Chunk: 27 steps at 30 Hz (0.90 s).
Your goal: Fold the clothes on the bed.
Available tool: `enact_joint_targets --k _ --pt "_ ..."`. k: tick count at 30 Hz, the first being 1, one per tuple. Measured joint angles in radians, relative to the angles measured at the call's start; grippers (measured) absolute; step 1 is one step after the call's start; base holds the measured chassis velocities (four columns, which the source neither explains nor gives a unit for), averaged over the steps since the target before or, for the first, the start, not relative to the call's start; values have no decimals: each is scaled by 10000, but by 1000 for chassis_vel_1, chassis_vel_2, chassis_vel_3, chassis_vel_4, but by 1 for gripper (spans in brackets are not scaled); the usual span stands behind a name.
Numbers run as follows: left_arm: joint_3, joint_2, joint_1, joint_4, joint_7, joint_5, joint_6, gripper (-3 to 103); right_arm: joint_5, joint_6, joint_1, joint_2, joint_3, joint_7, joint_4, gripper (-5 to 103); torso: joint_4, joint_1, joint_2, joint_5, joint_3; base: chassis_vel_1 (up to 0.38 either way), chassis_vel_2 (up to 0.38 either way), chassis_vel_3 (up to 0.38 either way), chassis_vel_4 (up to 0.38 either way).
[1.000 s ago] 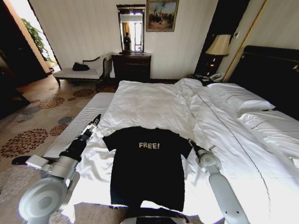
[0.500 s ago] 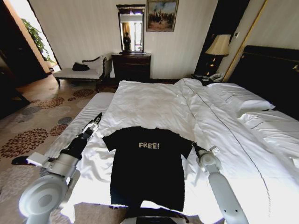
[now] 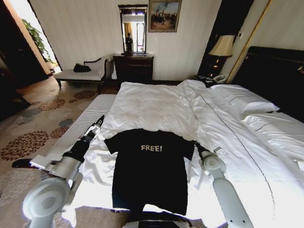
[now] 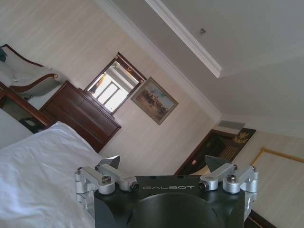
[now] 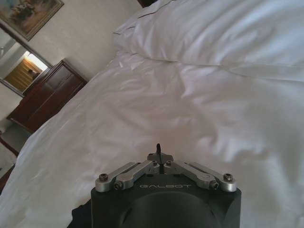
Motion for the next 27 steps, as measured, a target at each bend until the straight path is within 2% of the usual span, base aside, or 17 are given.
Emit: enact_joint_targets --k 8,16,27 --pt "-20 -111 123 -38 -14 107 -1 100 158 148 597 -35 -575 -196 -2 0 1 0 0 -1 0 0 0 0 0" --pt "-18 -237 176 -43 -18 304 -1 100 -81 353 1092 55 -1451 -501 -738 0 -1 0 0 1 0 0 0 0 0" --pt "-135 -362 150 86 -161 534 7 100 -424 399 1863 575 -2755 -614 -1514 0 0 0 0 -2 0 0 0 0 0"
